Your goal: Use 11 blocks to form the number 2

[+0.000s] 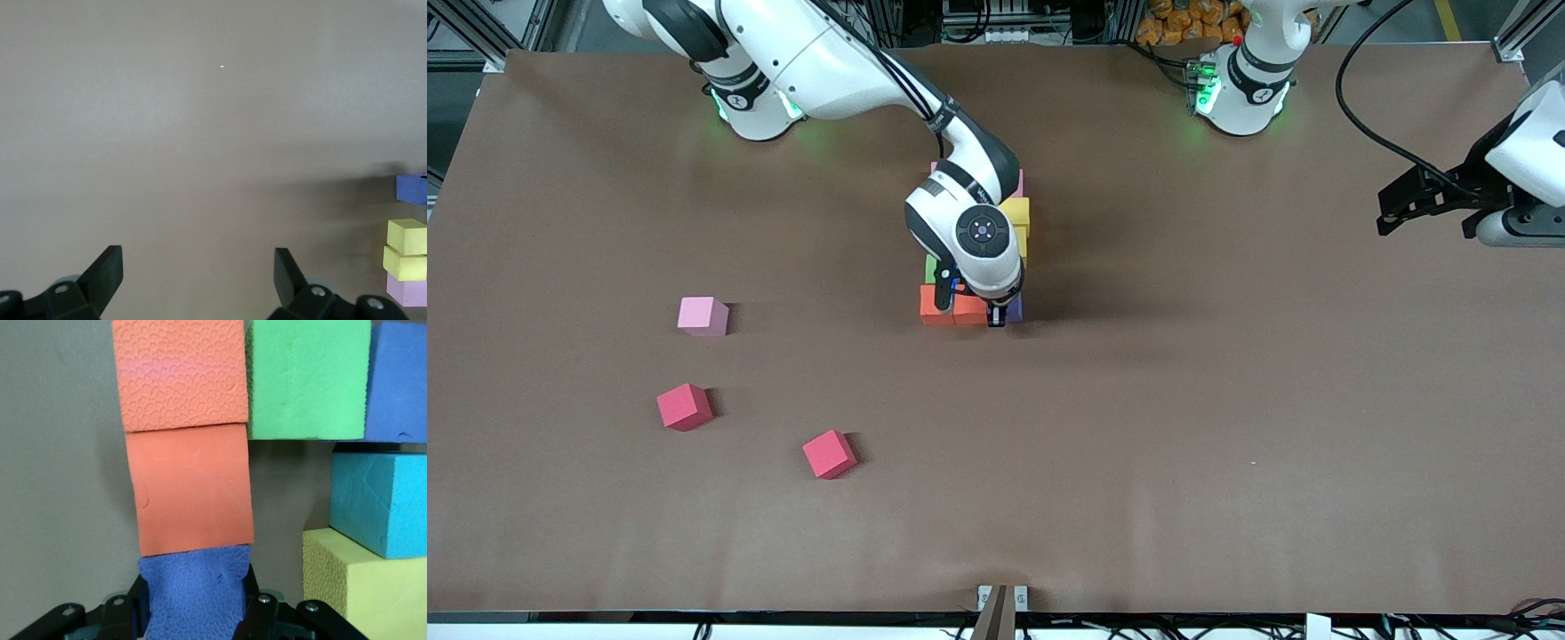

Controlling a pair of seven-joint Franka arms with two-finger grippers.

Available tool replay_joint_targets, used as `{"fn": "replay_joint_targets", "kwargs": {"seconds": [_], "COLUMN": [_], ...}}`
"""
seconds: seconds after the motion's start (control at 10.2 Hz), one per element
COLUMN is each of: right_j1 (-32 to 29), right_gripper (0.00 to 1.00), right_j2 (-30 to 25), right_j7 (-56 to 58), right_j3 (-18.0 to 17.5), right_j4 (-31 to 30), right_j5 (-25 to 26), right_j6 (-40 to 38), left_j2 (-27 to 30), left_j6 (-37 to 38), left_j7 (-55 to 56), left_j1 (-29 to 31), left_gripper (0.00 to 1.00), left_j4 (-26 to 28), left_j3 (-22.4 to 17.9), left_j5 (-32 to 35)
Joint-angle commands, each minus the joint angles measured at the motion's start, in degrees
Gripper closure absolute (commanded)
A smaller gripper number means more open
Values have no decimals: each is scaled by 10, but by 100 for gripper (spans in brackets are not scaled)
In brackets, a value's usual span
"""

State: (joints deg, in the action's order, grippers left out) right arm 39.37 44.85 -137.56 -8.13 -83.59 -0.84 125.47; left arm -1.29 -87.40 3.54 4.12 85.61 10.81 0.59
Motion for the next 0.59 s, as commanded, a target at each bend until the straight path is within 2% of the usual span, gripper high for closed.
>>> {"fn": "replay_joint_targets", "kwargs": {"seconds": [0.0,0.1,0.49], "right_j1": [-4,-4,-5], "right_gripper": [7,0,0], "right_j2": [-4,-4,-8], "right_j7": [-16,-15,-10], "right_j3": [2,3,2], "right_j4": [-6,-6,-3], "right_j5": [15,17,18], "right_j6": [-5,-5,-5], "left_j2": [6,6,5], "left_j6": [7,7,7], "left_j7": [8,7,8], "left_j1": [-4,-4,-5], "left_gripper": [0,0,0], "left_j4": [2,2,3], "left_j3": [-1,-1,-1], "left_j5": [-3,-3,-3]}}
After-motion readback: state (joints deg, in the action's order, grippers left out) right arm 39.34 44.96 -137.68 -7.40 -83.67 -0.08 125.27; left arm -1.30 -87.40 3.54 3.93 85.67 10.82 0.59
